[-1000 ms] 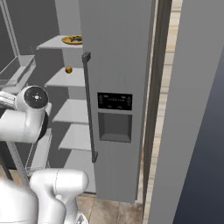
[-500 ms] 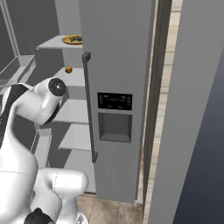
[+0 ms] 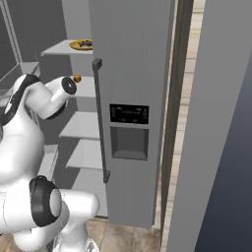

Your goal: Retrieve the fish from the fridge and place it on the saucepan with marinade on the stove.

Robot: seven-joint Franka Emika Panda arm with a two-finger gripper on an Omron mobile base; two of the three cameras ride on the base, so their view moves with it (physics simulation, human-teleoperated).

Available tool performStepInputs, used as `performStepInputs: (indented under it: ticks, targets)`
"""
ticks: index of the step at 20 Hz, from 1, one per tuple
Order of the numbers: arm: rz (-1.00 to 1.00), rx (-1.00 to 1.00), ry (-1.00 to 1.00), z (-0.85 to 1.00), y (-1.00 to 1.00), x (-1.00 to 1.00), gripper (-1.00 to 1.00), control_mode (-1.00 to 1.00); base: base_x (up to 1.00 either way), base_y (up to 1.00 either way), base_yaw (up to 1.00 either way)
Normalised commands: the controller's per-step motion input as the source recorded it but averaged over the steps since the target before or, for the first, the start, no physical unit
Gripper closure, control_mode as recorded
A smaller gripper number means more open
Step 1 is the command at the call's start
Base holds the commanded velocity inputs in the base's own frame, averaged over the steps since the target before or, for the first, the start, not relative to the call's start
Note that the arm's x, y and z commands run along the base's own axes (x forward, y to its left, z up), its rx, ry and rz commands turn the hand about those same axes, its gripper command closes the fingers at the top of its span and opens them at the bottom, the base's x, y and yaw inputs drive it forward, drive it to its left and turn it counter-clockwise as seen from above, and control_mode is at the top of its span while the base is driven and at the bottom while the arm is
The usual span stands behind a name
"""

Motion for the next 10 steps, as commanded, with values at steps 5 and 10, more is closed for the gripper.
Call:
performStepInputs:
  ticks: [5, 10]
  targets:
    - [0.15, 0.00, -0.10, 0.00, 1.00, 0.23, -1.00, -1.00, 0.00, 0.00, 0.00]
    - [0.13, 0.00, -0.10, -0.04, 1.00, 0.15, -1.00, -1.00, 0.00, 0.00, 0.00]
